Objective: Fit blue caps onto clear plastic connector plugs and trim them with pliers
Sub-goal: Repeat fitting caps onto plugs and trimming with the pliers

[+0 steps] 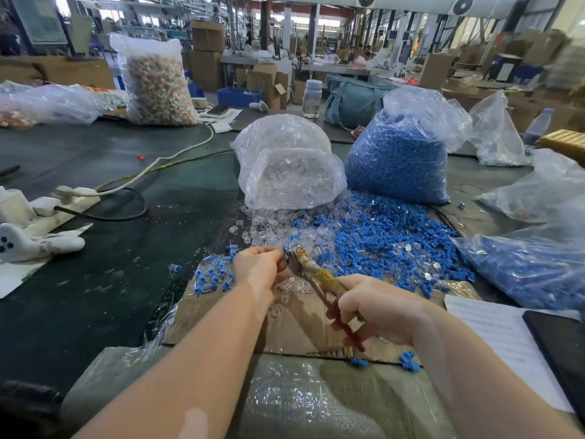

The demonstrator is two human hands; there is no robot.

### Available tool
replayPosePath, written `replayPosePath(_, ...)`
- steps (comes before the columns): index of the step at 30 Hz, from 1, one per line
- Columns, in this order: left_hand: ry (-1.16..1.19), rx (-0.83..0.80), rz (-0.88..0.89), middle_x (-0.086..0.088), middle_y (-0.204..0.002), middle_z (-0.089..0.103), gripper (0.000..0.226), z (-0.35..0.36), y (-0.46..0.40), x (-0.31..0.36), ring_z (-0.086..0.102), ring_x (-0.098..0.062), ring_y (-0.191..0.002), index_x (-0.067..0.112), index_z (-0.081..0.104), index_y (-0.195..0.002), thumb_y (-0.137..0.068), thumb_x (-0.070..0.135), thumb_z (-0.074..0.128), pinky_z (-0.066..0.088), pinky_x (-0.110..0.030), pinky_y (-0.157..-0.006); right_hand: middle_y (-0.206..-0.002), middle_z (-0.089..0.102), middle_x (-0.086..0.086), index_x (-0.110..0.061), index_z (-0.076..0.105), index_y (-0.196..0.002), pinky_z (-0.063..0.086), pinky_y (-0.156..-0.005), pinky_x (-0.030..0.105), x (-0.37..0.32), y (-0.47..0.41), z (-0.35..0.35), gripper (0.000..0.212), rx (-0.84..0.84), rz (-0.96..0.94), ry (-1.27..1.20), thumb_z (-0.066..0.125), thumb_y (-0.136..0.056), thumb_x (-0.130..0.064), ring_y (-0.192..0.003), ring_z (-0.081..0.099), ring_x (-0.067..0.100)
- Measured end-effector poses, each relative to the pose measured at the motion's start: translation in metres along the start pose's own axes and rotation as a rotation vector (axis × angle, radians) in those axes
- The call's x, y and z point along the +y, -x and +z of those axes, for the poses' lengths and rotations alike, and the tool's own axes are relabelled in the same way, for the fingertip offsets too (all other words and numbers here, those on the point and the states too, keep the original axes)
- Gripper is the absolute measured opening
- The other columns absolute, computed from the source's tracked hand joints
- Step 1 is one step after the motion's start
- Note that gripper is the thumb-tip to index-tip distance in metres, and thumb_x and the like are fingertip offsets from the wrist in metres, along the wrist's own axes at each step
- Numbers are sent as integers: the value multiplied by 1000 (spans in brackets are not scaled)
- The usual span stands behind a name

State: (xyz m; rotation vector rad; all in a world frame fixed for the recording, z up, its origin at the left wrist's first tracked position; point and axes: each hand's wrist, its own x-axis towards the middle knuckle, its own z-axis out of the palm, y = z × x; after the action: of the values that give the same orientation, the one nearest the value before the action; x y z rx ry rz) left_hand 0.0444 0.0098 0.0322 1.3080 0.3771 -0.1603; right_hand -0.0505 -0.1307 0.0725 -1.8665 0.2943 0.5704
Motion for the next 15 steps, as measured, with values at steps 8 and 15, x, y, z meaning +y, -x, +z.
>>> replayPosePath(8, -12, 2, -1, -10, -65, 57, 5, -4, 0, 4, 52, -12, -48, 1, 61, -84, -85, -3, 61, 45, -17, -37, -92, 43, 11, 0, 48, -99, 44, -73, 42, -1, 3, 0, 24, -3, -14, -13, 39, -80, 11, -86, 49, 24)
replayPosePath(15, -12, -21, -19, -10, -67, 58, 5, -4, 4, 6, 54, -13, -52, 1, 63, -87, -85, -3, 61, 48, -17, -40, -93, 41, 10, -8, 51, -120, 44, -75, 43, -2, 4, -1, 45, -4, -26, -24, 38, -80, 9, -87, 46, 24)
